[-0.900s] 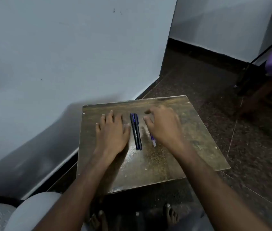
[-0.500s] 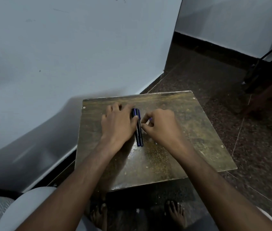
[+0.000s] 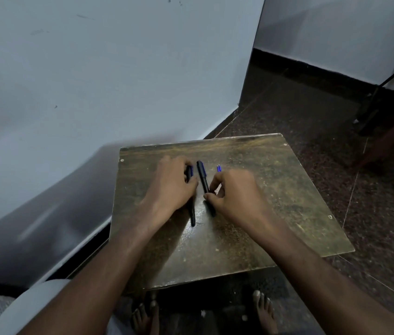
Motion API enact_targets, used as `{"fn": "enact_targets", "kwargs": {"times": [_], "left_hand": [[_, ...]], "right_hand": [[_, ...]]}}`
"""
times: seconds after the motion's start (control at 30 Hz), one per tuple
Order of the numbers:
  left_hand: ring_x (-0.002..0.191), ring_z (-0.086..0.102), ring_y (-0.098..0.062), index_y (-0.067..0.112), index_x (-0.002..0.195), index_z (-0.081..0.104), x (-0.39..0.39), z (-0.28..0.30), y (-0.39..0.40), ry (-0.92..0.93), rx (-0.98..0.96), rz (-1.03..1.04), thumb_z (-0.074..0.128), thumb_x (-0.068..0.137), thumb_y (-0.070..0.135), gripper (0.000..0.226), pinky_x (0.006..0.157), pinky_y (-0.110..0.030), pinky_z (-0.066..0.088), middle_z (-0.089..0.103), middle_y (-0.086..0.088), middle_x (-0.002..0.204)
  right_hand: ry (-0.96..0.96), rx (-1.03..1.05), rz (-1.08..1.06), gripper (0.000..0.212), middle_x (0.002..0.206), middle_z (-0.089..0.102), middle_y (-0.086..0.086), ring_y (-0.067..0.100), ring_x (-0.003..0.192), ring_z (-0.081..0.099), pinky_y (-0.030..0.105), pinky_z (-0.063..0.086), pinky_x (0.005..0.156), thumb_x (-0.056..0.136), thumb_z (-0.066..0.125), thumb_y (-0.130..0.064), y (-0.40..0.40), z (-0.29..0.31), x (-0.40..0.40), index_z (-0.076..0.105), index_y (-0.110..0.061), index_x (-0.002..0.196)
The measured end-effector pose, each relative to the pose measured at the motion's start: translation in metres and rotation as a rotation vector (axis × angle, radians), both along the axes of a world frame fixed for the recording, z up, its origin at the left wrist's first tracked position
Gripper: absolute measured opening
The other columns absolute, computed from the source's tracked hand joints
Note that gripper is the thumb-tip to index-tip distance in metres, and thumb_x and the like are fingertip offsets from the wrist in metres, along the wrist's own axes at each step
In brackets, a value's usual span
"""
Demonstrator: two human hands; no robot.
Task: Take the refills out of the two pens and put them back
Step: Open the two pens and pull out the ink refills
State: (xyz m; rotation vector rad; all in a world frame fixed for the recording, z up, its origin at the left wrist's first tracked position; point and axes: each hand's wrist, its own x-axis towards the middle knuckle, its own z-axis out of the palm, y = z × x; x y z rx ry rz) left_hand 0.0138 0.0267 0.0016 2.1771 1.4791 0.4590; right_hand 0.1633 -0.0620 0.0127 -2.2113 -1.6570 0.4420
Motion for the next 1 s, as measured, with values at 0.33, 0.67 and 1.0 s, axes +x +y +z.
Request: {"fn": "enact_targets", "kwargs": {"times": [0.33, 0.67, 1.0], "left_hand": [[0.103, 0.071, -0.024, 0.021, 0.125, 0.07, 0.007, 0.009, -0.02, 0.014, -0.003, 0.012, 0.08, 0.091, 0.023, 0.036, 0.09, -0.04, 0.061, 0.067, -0.008, 0.121], [0.094, 0.081, -0.016, 0.022, 0.113, 0.077, -0.012, 0.032, -0.014, -0.787, -0.47, 0.121, 0.078, 0.096, 0.004, 0.024, 0.072, -0.019, 0.063, 0.079, -0.002, 0.101], [0.089, 0.08, -0.01, 0.022, 0.117, 0.081, 0.002, 0.022, -0.011, -1.078, -0.541, 0.041, 0.079, 0.095, 0.003, 0.029, 0.088, -0.028, 0.064, 0.084, -0.001, 0.097]], "right_hand": [[0.019, 0.096, -0.004, 0.018, 0.083, 0.08, 0.001, 0.018, 0.078, 0.076, 0.032, 0.061, 0.07, 0.099, 0.076, -0.037, 0.002, 0.013, -0.014, 0.081, -0.021, 0.103], [0.277, 0.227, -0.069, 0.027, 0.079, 0.071, -0.015, -0.003, 0.066, 0.066, 0.008, 0.042, 0.05, 0.106, 0.063, -0.052, -0.009, 0.035, -0.023, 0.074, -0.027, 0.104], [0.867, 0.09, -0.135, 0.034, 0.07, 0.066, -0.004, 0.003, 0.055, 0.056, 0.026, 0.044, 0.056, 0.117, 0.048, -0.029, -0.003, 0.021, -0.013, 0.072, -0.014, 0.098]]}}
